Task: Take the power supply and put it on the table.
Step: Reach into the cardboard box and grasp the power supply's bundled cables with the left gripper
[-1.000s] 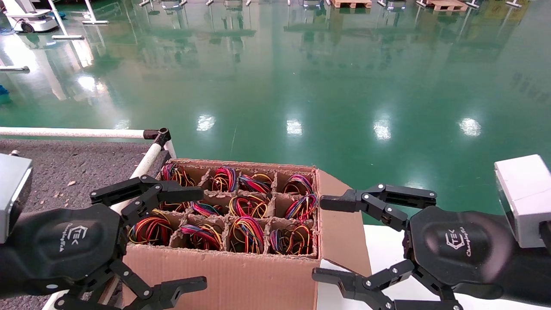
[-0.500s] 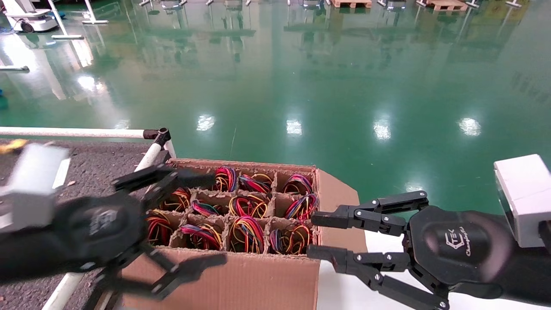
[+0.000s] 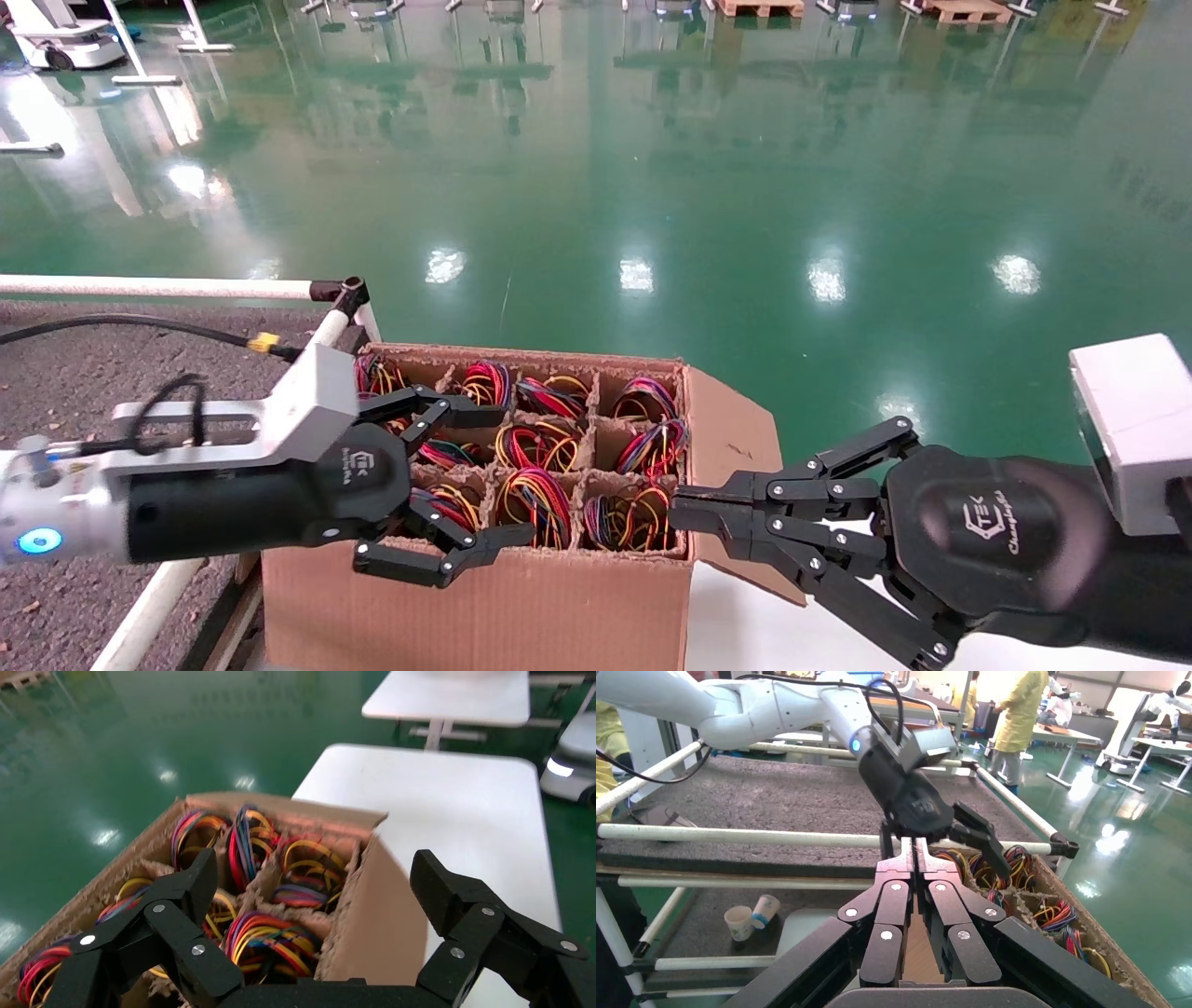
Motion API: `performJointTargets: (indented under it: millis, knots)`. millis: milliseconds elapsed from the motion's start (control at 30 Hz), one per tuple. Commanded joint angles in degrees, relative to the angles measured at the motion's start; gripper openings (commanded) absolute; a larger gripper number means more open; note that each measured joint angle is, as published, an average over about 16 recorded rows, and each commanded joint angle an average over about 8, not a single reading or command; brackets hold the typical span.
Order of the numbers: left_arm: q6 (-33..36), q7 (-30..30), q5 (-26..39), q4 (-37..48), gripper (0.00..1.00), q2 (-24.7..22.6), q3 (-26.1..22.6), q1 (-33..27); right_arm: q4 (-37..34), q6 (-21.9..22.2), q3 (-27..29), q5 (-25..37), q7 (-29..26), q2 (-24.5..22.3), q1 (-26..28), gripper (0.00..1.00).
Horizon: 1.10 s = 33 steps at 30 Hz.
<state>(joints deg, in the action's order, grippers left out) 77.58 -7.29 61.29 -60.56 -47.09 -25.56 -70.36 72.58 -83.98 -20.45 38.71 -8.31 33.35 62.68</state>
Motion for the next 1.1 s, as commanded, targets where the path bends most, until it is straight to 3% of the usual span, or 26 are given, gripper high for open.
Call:
performJointTargets:
  millis: [33,300,400,500,633,667,833,1100]
  knots:
    - [-0.28,0.21,1.86,1.59,1.00,-1.12,-1.01,-1.08,0.00,0.00,0.00,0.00,0.00,0.00,0.00,0.00]
    - [-1.75,5.78,4.51,8.81,1.00,-4.20,-1.91,-1.82,0.00,0.00,-0.01,0.00,0.00,0.00,0.00,0.00]
    - [-1.57,7.69,4.51,11.11,0.93,-5.24,-2.00,-1.68,0.00,0.00,-0.01,-0.01,0.00,0.00,0.00,0.04]
    - [-1.50,9.06,4.34,13.21,0.70,-6.24,-2.03,-1.57,0.00,0.00,-0.01,-0.01,0.01,0.00,0.00,0.42]
    - [-2.07,10.66,4.59,15.50,0.28,-7.46,-2.12,-1.54,0.00,0.00,-0.01,-0.01,0.01,-0.01,0.00,0.92]
    - [-2.29,10.97,4.62,16.05,0.20,-7.77,-2.12,-1.54,0.00,0.01,-0.01,-0.01,0.01,-0.01,0.00,1.00]
    - [-3.17,13.17,5.31,18.86,0.00,-9.38,-2.39,-1.85,0.00,0.01,-0.02,-0.01,0.01,-0.01,0.01,1.00]
    - [-3.64,15.11,5.42,24.56,0.00,-11.87,-2.57,-2.54,0.00,0.01,-0.02,-0.02,0.01,-0.01,0.01,1.00]
